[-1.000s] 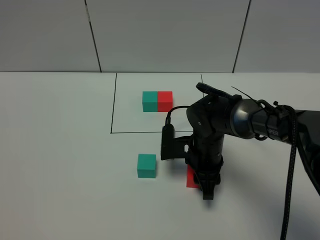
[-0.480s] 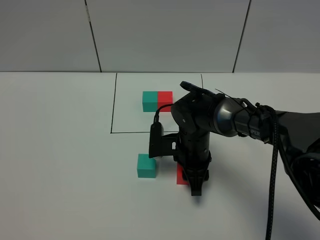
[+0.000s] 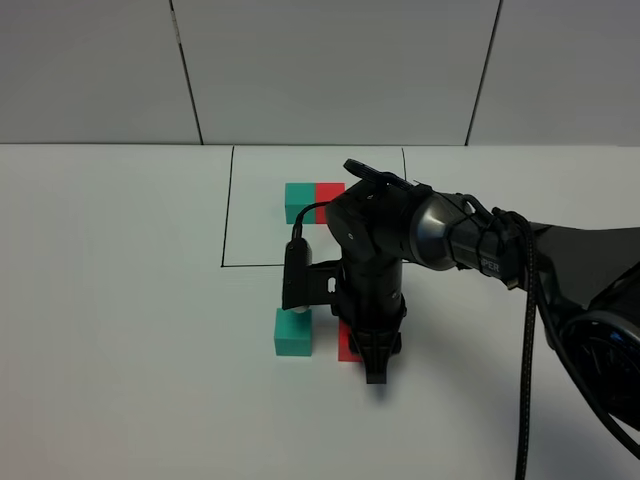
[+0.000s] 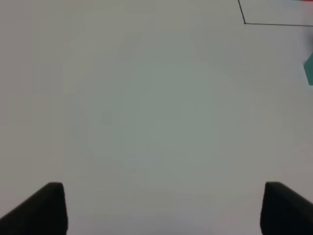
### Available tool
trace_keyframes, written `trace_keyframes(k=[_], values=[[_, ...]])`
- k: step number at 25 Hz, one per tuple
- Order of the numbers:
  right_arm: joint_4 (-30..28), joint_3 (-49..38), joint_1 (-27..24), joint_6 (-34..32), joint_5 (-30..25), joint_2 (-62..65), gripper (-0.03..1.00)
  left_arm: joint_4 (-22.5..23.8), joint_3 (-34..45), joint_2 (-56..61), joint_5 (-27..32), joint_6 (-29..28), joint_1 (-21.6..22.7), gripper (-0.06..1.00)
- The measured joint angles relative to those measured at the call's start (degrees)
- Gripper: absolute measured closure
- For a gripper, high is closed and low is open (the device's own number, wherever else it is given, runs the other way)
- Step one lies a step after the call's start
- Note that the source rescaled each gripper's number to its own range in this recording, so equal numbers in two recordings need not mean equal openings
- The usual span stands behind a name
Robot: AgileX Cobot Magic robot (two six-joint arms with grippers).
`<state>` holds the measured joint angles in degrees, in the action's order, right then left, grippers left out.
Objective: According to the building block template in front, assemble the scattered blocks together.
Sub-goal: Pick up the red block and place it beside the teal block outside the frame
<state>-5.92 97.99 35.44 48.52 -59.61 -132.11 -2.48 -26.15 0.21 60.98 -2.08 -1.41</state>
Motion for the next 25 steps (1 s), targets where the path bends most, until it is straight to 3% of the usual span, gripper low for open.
trace_keyframes(k=[25], values=[[1.9,5.4,1.4,0.3,-1.0,-3.0,0.97,-0.1,0.0,0.0,0.0,0.0,0.0,0.06]])
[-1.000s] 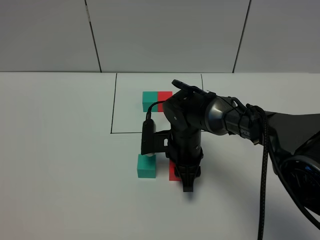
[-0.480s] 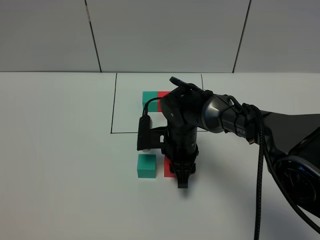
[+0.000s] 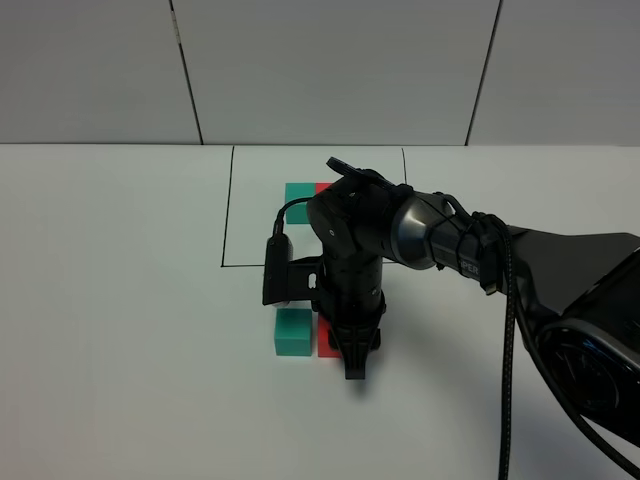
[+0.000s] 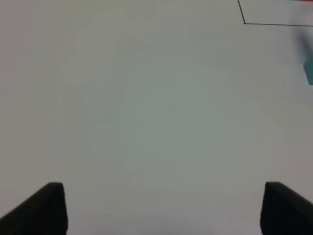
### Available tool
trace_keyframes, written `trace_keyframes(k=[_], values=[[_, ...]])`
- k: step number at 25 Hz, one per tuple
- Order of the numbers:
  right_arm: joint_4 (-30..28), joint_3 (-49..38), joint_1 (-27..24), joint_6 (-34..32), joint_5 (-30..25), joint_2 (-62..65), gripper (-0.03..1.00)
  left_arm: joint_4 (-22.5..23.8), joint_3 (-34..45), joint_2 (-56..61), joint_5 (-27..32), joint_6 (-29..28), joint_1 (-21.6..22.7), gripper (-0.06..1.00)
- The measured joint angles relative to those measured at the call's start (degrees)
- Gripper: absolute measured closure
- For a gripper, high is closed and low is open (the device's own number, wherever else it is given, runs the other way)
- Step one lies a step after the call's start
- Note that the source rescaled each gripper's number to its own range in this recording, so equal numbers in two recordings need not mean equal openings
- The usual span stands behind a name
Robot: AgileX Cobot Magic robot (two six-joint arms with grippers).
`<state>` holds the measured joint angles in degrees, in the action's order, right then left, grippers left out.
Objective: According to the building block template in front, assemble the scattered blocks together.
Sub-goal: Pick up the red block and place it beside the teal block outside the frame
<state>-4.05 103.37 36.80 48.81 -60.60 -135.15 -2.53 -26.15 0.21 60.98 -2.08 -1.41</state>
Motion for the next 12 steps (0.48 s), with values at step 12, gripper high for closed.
trace_keyframes(k=[12], values=[[0.3,0.5,0.7,0.1,0.2,-0.4,0.97,0.0,0.0,0.0,0.0,0.0,0.0,0.06]])
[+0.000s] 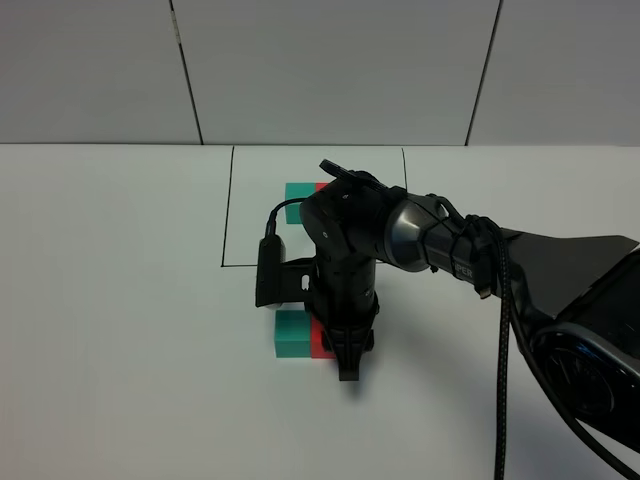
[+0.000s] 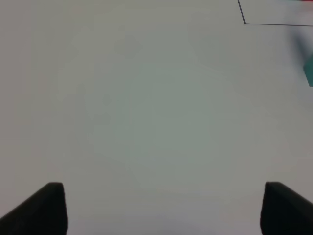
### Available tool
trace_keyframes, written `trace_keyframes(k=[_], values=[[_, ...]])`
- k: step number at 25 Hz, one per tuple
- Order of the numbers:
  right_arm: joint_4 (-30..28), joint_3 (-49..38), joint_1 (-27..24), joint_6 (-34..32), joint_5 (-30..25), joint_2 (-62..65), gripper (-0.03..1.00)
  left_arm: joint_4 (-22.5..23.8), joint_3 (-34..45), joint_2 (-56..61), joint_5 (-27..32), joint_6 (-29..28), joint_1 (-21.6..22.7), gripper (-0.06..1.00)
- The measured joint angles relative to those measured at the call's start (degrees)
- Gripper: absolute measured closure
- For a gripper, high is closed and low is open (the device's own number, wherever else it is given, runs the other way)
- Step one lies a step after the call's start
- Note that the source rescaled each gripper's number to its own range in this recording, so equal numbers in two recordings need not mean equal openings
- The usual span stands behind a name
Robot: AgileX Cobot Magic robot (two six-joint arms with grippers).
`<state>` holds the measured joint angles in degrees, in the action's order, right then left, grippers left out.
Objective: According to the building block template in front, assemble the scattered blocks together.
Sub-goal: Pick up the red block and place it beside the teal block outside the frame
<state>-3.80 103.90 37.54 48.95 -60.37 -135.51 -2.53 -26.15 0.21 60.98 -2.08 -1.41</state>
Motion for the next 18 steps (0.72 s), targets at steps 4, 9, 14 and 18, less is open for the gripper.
trace_keyframes(k=[4,9,14,18], values=[[0.1,0.0,0.0,0.0,0.4,0.0,0.97,0.0,0.0,0.0,0.0,0.0,0.0,0.06],[0.1,0.0,0.1,0.0,0.5,0.0,0.97,0.0,0.0,0.0,0.0,0.0,0.0,0.06],[0.1,0.0,0.1,0.0,0.5,0.0,0.97,0.0,0.0,0.0,0.0,0.0,0.0,0.06],[0.1,0.0,0.1,0.0,1.1,0.0,0.68,0.0,0.0,0.0,0.0,0.0,0.0,0.06]])
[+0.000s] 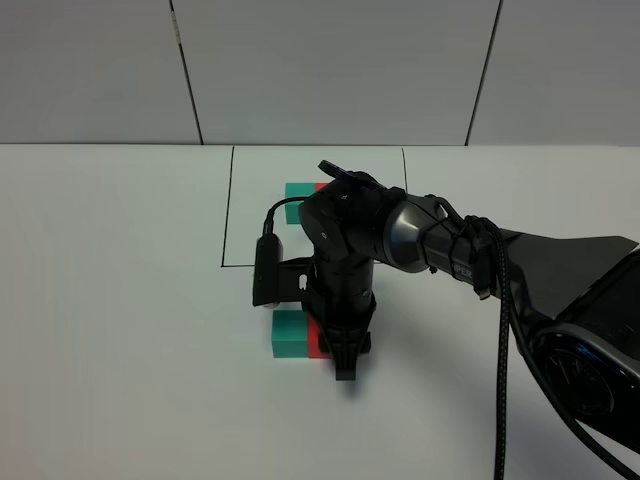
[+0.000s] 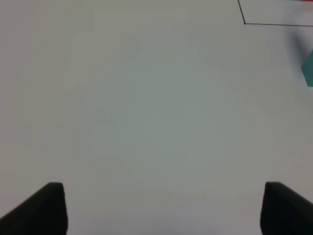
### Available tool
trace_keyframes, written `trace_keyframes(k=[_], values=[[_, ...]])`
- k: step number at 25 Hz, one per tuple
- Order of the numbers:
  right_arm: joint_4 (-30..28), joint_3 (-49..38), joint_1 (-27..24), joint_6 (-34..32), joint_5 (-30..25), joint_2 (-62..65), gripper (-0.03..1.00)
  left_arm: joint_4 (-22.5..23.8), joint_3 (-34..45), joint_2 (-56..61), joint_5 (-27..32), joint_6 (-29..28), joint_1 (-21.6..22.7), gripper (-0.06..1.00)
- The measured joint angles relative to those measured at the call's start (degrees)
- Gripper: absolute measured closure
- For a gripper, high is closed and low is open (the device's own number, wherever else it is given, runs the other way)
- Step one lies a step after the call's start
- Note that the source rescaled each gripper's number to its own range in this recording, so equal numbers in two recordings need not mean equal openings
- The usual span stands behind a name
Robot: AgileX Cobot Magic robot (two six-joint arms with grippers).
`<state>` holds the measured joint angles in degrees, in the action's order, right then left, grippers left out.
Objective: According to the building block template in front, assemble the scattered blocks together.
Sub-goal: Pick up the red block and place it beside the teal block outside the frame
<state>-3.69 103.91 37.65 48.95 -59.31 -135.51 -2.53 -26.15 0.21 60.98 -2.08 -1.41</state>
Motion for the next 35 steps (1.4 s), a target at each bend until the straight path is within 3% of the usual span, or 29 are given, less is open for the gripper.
trace_keyframes(k=[3,4,6,20,35], values=[[0.1,0.2,0.0,0.0,0.6,0.0,0.21,0.0,0.0,0.0,0.0,0.0,0.0,0.06],[0.1,0.3,0.0,0.0,0.6,0.0,0.12,0.0,0.0,0.0,0.0,0.0,0.0,0.06],[0.1,0.3,0.0,0.0,0.6,0.0,0.04,0.0,0.0,0.0,0.0,0.0,0.0,0.06],[-0.2,0.3,0.0,-1.5,-0.5,0.4,0.0,0.0,0.0,0.0,0.0,0.0,0.0,0.06],[-0.6,-0.1,-1.2,-3.3,-7.5,7.5,0.0,0.0,0.0,0.0,0.0,0.0,0.0,0.06]])
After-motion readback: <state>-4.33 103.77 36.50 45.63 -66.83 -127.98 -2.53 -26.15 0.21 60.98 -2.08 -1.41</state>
